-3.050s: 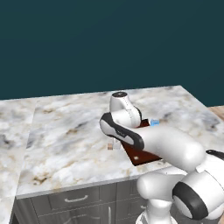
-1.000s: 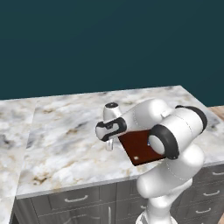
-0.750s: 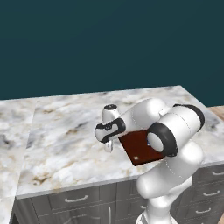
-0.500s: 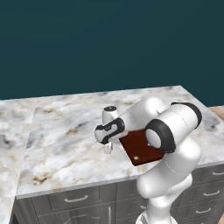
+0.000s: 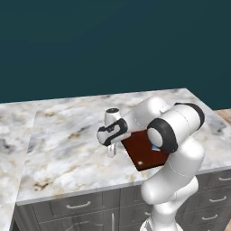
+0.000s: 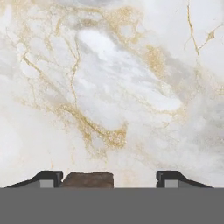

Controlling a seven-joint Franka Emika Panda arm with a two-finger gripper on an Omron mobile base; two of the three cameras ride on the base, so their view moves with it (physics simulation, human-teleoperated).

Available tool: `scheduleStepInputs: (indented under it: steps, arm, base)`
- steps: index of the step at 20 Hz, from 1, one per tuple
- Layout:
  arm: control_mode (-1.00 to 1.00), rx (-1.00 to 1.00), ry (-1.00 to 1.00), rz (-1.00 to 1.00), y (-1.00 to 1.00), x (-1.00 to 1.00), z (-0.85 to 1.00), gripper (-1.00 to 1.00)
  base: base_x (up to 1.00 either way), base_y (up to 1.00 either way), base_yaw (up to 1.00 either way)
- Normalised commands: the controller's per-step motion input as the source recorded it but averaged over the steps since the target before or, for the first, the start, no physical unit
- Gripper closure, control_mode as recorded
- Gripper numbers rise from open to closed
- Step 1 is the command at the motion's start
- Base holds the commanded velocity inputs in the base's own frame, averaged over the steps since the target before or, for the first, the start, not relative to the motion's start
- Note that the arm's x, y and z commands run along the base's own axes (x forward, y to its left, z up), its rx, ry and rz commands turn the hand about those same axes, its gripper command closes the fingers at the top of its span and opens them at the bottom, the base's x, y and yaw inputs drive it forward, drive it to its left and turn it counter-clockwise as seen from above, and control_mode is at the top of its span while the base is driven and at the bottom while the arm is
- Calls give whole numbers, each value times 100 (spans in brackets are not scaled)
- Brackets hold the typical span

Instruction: Take out the milk from the fridge and place it on the tray on the counter. Then take the sugar cube near the tray and place it in the tray.

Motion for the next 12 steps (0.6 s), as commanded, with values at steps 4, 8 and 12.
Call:
scheduleStepInputs:
  steps: [4, 8, 12]
  arm:
    - [-100, 0, 0, -1, 0, -2, -23, 100]
    - [-100, 0, 0, -3, 0, -8, -21, 100]
    - [-100, -2, 0, -8, 12, -27, -3, 100]
  base:
    - [0, 0, 0]
    - [0, 0, 0]
    - [0, 0, 0]
